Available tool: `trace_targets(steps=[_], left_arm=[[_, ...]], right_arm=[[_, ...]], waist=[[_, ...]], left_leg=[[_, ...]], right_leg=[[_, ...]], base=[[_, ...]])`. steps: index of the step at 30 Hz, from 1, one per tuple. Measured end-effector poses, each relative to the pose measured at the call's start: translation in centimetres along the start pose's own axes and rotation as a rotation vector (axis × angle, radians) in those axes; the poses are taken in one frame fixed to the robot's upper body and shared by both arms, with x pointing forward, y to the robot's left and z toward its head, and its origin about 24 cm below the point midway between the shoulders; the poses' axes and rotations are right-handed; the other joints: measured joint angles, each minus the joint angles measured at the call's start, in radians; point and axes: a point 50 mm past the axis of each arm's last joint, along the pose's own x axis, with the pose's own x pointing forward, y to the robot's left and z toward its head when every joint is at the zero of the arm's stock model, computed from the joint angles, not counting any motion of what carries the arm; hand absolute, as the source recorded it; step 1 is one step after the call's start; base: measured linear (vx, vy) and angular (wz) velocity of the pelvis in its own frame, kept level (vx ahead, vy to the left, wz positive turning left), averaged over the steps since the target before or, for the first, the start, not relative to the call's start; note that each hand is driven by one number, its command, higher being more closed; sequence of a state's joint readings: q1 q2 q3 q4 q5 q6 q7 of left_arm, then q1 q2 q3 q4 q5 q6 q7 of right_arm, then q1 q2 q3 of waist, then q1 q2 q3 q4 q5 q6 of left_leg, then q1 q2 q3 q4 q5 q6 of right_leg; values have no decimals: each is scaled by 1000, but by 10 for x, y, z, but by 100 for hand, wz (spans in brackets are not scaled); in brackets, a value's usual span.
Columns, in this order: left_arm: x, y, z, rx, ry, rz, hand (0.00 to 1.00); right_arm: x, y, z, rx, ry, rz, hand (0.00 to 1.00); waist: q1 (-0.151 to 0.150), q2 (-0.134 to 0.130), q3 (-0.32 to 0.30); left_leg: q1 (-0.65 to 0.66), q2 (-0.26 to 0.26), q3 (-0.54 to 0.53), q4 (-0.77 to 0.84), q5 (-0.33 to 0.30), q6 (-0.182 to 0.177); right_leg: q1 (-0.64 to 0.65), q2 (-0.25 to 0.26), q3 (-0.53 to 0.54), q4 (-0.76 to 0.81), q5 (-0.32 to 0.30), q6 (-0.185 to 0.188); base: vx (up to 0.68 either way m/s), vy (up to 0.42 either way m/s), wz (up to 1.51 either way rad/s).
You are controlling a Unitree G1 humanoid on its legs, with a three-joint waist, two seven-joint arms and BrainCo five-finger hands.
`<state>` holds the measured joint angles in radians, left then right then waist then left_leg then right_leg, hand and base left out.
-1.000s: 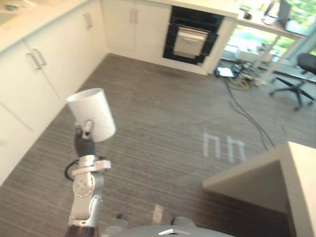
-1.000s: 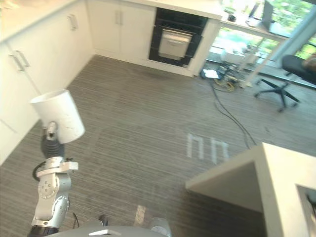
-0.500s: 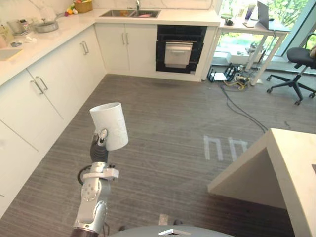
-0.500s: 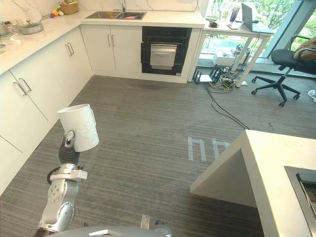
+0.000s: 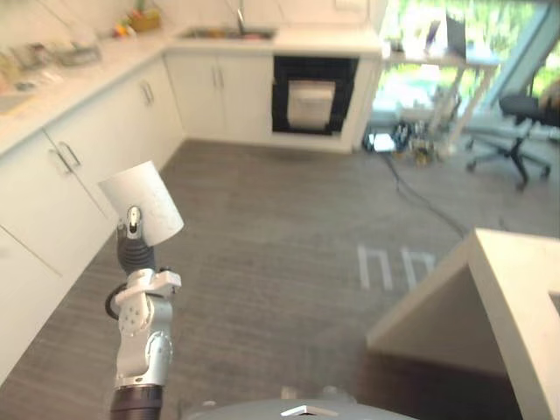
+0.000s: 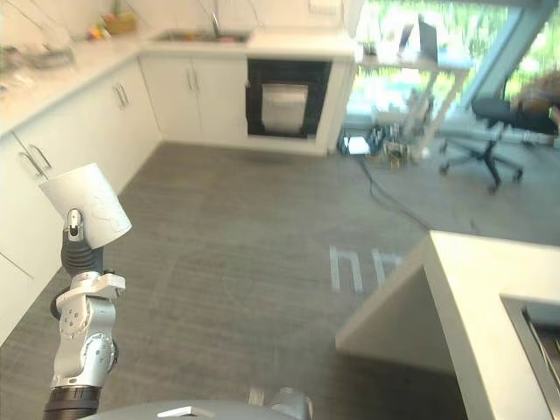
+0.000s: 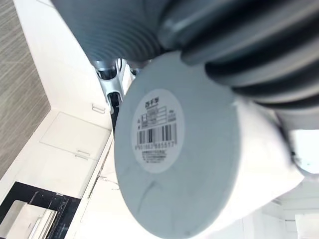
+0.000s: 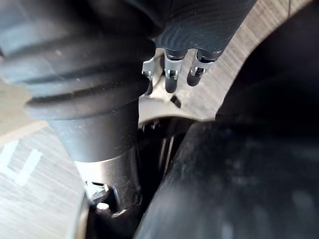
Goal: Walk over to the sink, pick up the cup, carry it to the dishwasher, place the cup inside the dishwasher, then close the dishwasher door
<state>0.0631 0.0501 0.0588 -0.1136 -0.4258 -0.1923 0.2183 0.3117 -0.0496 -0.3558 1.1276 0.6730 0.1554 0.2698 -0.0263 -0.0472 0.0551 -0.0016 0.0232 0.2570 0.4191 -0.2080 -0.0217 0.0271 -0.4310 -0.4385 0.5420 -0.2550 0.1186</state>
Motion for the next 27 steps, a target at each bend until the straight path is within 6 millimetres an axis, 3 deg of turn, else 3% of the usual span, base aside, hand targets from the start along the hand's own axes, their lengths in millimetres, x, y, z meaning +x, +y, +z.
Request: trace_targets(steps=[1, 2, 3, 5, 6, 8, 9, 10, 11, 12, 13, 14, 15, 16, 17, 18, 19, 20, 21, 22, 23, 24, 25, 26, 27], left_arm=[[0, -7, 5, 0, -30, -27, 100], [0, -7, 4, 25, -16, -27, 100], [-1, -7, 2, 27, -1, -25, 100], [-1, -6, 1, 24, -1, -15, 100], [-1, -6, -1, 27, 4, -8, 100], [0, -14, -5, 45, 13, -37, 100], [4, -27, -8, 45, 18, -85, 100], [6, -34, -7, 41, 15, -109, 100], [8, -40, -6, 41, 9, -135, 100], [5, -47, -8, 20, 19, -142, 100], [4, -51, -9, 1, 25, -140, 100], [1, -56, -10, -24, 30, -141, 100], [1, -59, -10, -32, 27, -144, 100], [3, -65, -9, -46, 23, -151, 100], [1, -68, -10, -49, 34, -161, 100], [0, -70, -11, -53, 38, -168, 100], [-2, -74, -12, -50, 44, -193, 100], [-3, -74, -13, -46, 50, -215, 100], [-3, -73, -14, -46, 52, -218, 100], [-6, -69, -13, -44, 54, -215, 100], [-9, -63, -11, -43, 48, -204, 100], [-10, -60, -9, -42, 43, -199, 100], [-11, -53, -5, -41, 28, -187, 100], [-11, -46, -3, -26, 18, -185, 100], [-12, -42, -2, -15, 15, -182, 100]], right_arm=[[-1, 4, 16, -35, -73, 62, 0], [1, 12, 18, -61, -93, 87, 0], [2, 15, 17, -64, -87, 94, 0], [4, 20, 18, -79, -87, 107, 0], [6, 27, 19, -91, -90, 123, 0], [6, 33, 25, -94, -118, 145, 0], [6, 33, 30, -89, -136, 141, 0], [6, 33, 29, -87, -134, 133, 0], [6, 31, 25, -85, -123, 106, 0], [5, 25, 28, -88, -125, 72, 0], [3, 20, 33, -92, -142, 53, 0], [-2, 9, 43, -103, -169, 11, 0], [-3, 9, 49, -113, -187, -1, 0], [-2, 13, 57, -115, -211, -10, 0], [-1, 15, 54, -108, -209, -13, 0], [-1, 16, 53, -106, -210, -10, 0], [-2, 14, 49, -110, -216, -15, 0], [-2, 15, 50, -118, -237, -9, 0], [-2, 15, 50, -123, -249, -8, 0], [-3, 14, 51, -144, -269, -7, 0], [-3, 18, 56, -166, -297, 10, 0], [-3, 23, 61, -180, -313, 32, 0], [-1, 42, 73, -201, -350, 103, 0], [1, 70, 86, -234, -401, 195, 0], [1, 86, 92, -256, -425, 248, 0]], waist=[[13, 9, 16], [-1, 14, 36], [-13, 16, 33], [-15, 18, 33], [-24, 17, 34], [-35, 27, 50], [-39, 42, 66], [-42, 37, 70], [-48, 30, 71], [-66, 38, 69], [-76, 73, 66], [-80, 134, 42], [-82, 160, 39], [-80, 174, 39], [-86, 156, 44], [-83, 146, 50], [-75, 139, 56], [-70, 143, 56], [-61, 143, 58], [-53, 141, 60], [-41, 136, 59], [-30, 134, 59], [-7, 128, 57], [19, 118, 60], [24, 113, 61]], left_leg=[[32, -9, -25, 6, -106, -10], [84, -27, -54, -25, -111, -1], [124, -18, -78, -58, -110, 6], [143, -4, -96, -89, -108, 8], [156, 4, -115, -127, -103, 17], [196, 13, -132, -195, -99, 22], [216, 21, -152, -222, -108, 6], [236, 14, -163, -236, -114, -2], [268, 0, -185, -252, -124, -15], [317, 8, -222, -265, -160, -11], [335, 24, -235, -271, -179, 5], [368, 53, -244, -292, -205, 47], [375, 68, -257, -272, -200, 44], [325, 73, -254, -112, -151, 4], [265, 94, -234, 55, -95, -62], [237, 107, -234, 150, -53, -104], [149, 143, -233, 369, 76, -166], [57, 190, -213, 576, 142, -150], [20, 212, -193, 661, 144, -134], [-55, 254, -139, 787, 117, -65], [-128, 268, -99, 817, 78, -8], [-170, 266, -81, 798, 56, 5], [-232, 249, -44, 681, 16, 10], [-251, 203, -27, 444, 1, 1], [-251, 174, -28, 299, 5, -5]], right_leg=[[-76, -24, 74, 205, 39, -65], [-154, -37, 185, 375, 169, -108], [-210, -9, 240, 478, 181, -114], [-272, 55, 262, 511, 130, -113], [-321, 123, 264, 452, 96, -105], [-374, 226, 258, 185, 100, -73], [-351, 291, 269, -154, 179, -36], [-337, 298, 272, -261, 209, -17], [-326, 294, 275, -319, 217, -24], [-324, 303, 288, -255, 294, -86], [-330, 312, 284, -206, 294, -89], [-349, 336, 265, -124, 267, -119], [-355, 344, 256, -88, 225, -128], [-358, 355, 247, -37, 164, -146], [-324, 354, 228, -12, 113, -143], [-297, 359, 228, -12, 94, -147], [-241, 375, 218, -20, 53, -162], [-180, 401, 205, -43, 23, -179], [-148, 410, 204, -55, 11, -184], [-72, 431, 204, -100, -6, -195], [-10, 436, 206, -151, -7, -199], [18, 436, 212, -179, -7, -199], [53, 432, 240, -228, -3, -196], [83, 416, 276, -268, 8, -178], [96, 408, 293, -284, 13, -167]], base=[[111, 240, 55], [136, 251, 68], [128, 148, 55], [146, 31, 31], [216, -43, 33], [368, -142, 37], [440, -214, 37], [375, -206, 55], [447, -250, 67], [407, -218, 69], [518, -250, 59], [424, -178, 32], [537, -200, 13], [534, -225, 17], [523, -244, 16], [588, -295, 25], [564, -242, 18], [555, -211, 14], [478, -142, 10], [480, -110, -4], [470, -84, -9], [425, -36, -36], [425, 9, -72], [424, 32, -85], [449, 81, -87]])
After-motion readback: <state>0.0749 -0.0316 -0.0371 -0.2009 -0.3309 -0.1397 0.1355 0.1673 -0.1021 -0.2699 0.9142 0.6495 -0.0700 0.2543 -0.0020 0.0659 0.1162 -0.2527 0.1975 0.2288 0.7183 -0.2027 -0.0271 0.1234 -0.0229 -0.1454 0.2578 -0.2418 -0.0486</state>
